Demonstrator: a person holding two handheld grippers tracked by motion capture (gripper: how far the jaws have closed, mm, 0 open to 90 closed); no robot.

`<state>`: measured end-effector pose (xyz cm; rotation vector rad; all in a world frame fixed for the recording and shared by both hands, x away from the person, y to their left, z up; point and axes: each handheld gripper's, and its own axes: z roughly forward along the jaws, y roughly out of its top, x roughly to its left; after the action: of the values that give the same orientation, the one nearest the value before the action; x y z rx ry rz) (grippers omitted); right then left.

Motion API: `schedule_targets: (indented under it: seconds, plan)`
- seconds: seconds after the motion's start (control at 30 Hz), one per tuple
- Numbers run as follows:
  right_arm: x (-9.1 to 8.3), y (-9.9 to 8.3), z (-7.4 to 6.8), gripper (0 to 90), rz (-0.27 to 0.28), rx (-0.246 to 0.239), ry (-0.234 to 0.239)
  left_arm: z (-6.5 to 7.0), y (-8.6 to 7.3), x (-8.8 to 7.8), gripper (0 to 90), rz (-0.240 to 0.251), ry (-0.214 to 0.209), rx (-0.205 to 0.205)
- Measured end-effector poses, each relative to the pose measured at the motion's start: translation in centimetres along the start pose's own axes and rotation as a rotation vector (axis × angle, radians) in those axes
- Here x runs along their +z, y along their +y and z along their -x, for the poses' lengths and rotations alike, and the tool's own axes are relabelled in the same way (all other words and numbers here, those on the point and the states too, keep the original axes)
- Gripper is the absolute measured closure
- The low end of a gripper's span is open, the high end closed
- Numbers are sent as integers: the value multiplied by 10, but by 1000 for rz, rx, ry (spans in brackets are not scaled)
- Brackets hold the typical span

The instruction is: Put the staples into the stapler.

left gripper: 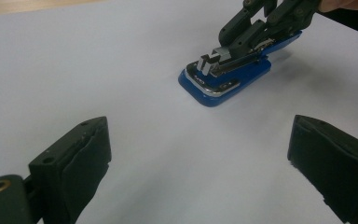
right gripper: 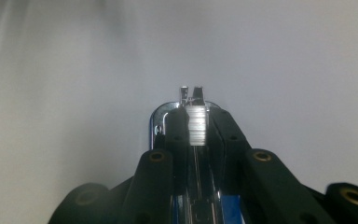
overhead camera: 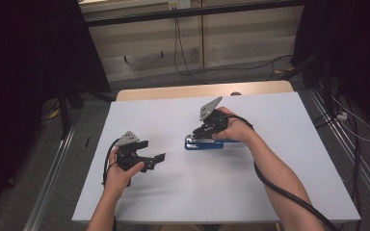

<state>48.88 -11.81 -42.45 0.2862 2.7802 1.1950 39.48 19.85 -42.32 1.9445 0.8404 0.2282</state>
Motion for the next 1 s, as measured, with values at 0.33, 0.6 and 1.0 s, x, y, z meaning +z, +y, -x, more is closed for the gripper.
schedule_targets:
  seconds: [0.33,0.6,1.0]
  plan:
    - [1,0,2,793,-4,-7,5,0,-1,0,61,-5,0,-1]
    - [2,-1,2,793,-6,-4,9,-1,-1,1,61,-9,-2,-1]
    - [2,-1,3,793,-10,-9,17,-1,-2,1,61,-12,-1,-1]
